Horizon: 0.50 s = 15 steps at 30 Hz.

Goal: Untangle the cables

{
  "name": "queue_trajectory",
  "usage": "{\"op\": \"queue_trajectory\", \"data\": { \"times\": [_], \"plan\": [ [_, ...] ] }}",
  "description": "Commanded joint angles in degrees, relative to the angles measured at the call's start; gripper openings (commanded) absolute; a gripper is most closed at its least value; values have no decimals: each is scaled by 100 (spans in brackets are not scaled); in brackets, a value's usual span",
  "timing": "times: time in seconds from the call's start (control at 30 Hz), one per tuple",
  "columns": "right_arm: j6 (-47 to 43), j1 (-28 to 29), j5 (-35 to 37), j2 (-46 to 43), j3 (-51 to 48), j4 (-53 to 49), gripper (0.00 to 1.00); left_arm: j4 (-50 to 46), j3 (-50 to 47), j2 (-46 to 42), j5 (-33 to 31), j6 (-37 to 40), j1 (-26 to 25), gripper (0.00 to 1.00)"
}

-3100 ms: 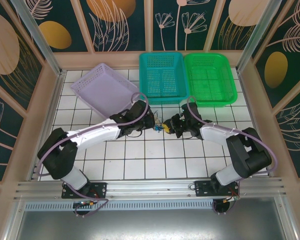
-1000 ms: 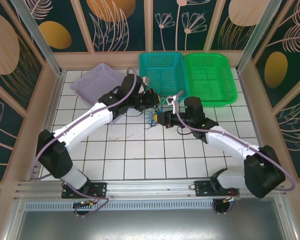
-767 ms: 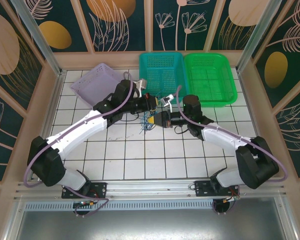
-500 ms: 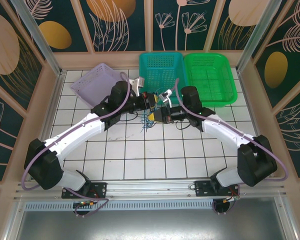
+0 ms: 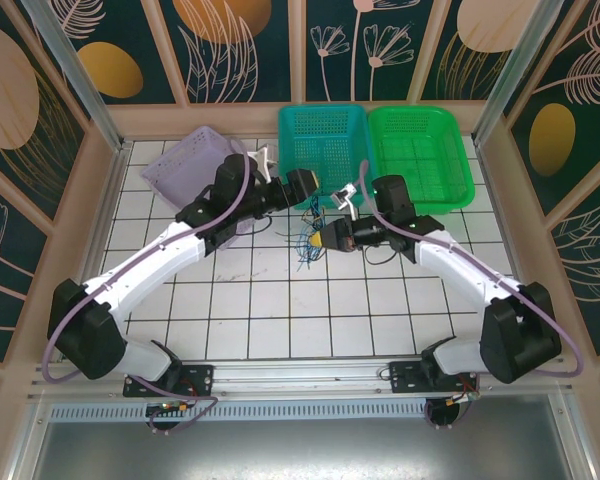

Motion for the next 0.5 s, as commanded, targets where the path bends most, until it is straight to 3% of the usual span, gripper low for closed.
{"op": "queue_trajectory", "data": {
  "times": [0.0,0.23,0.37,0.47],
  "plan": [
    [-125,-54,736,-341,-230,147,0,-483,-81,-234,-76,-597,-1,84],
    [696,-117,1278,-513,-623,1362,0,479,-1239,-626,972,-1244,1,73],
    [1259,-117,1073,-313,-614,1833,0,926,-1551,-412,1629,-1093,-63,75],
    [1435,-99,1046,-382,-633,2037,0,984,-1569,-163,1626,-1097,-134,76]
  ]
}}
